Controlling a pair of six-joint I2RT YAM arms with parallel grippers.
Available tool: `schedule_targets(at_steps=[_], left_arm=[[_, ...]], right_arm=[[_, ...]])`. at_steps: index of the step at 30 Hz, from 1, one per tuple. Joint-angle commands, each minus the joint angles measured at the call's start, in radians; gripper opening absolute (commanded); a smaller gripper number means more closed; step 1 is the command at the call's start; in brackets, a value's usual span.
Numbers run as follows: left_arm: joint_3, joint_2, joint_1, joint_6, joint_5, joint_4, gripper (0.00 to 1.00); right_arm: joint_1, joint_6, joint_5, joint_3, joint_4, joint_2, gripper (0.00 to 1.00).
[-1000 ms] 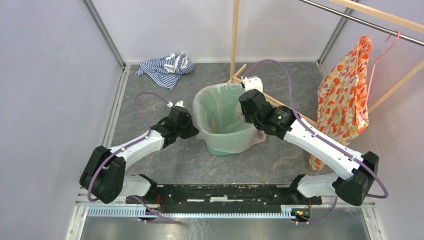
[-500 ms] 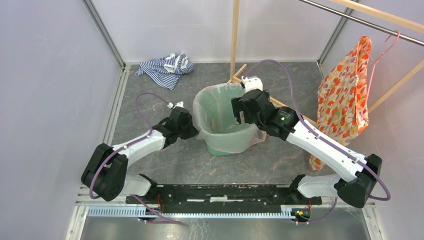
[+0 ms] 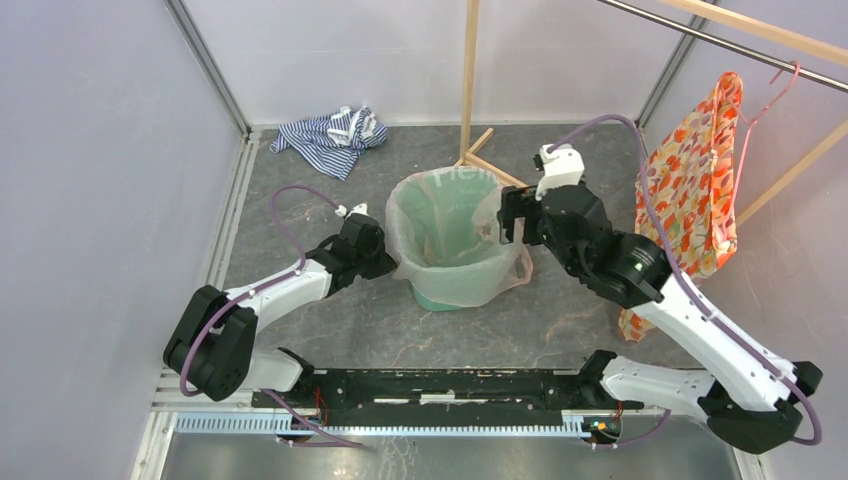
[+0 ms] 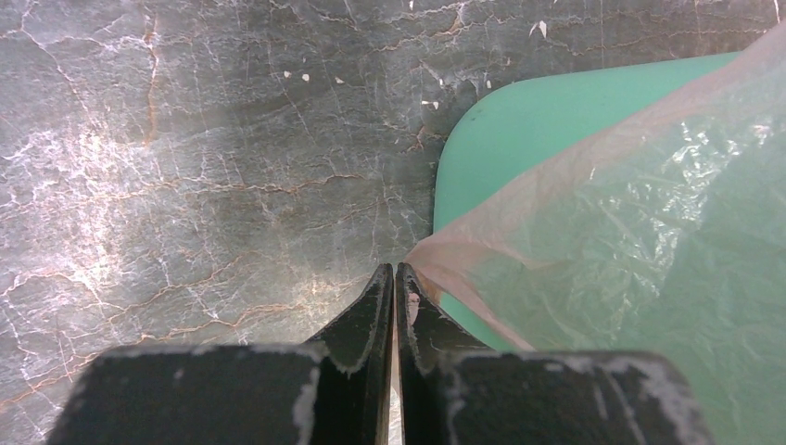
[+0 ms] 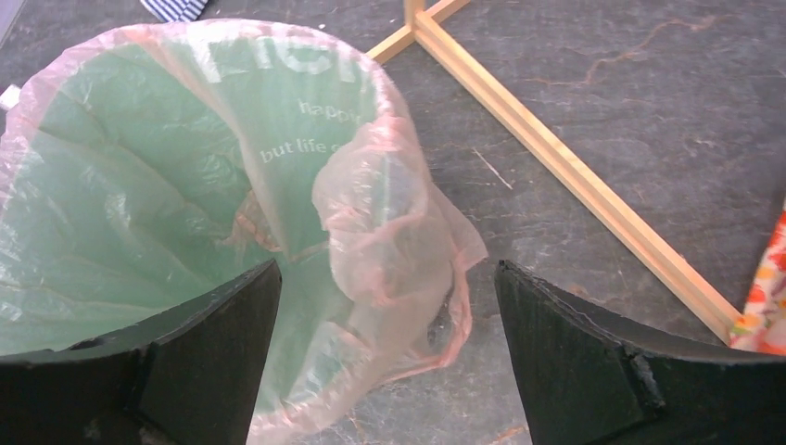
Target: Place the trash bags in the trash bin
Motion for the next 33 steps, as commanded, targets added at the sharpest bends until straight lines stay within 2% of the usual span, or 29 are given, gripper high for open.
schedule_targets(at_steps=[1,7,10,15,20,25,30,33], left_arm=[[0.008,0.012,-0.003,0.022,-0.018,0.028,0.10],[0.015,0.008,-0.004,0.024,-0.019,0.021,0.09],[0.013,0.008,-0.003,0.025,-0.021,0.018,0.09],[0.018,0.014,-0.003,0.025,-0.019,0.013,0.09],[0.019,0.006,-0.003,0.026,-0.021,0.006,0.09],[0.027,0.007,-0.003,0.030,-0.025,0.000,0.08],[0.026,0.016,-0.003,0.030,-0.023,0.003,0.08],[0.027,0.017,-0.003,0.031,-0.024,0.003,0.08]], right_arm=[[-0.003,0.037,0.124,-0.040,-0.059,-0.073,0.91],[-0.002,0.119,0.204,-0.226,-0.105,-0.151,0.77],[-0.007,0.158,0.220,-0.348,-0.061,-0.191,0.70],[-0.070,0.180,0.094,-0.524,0.113,-0.198,0.64],[-0.142,0.208,0.009,-0.657,0.281,-0.203,0.64],[-0.208,0.217,-0.042,-0.731,0.394,-0.195,0.54],[-0.260,0.211,-0.115,-0.812,0.525,-0.175,0.48],[-0.275,0.215,-0.141,-0.821,0.542,-0.164,0.47]])
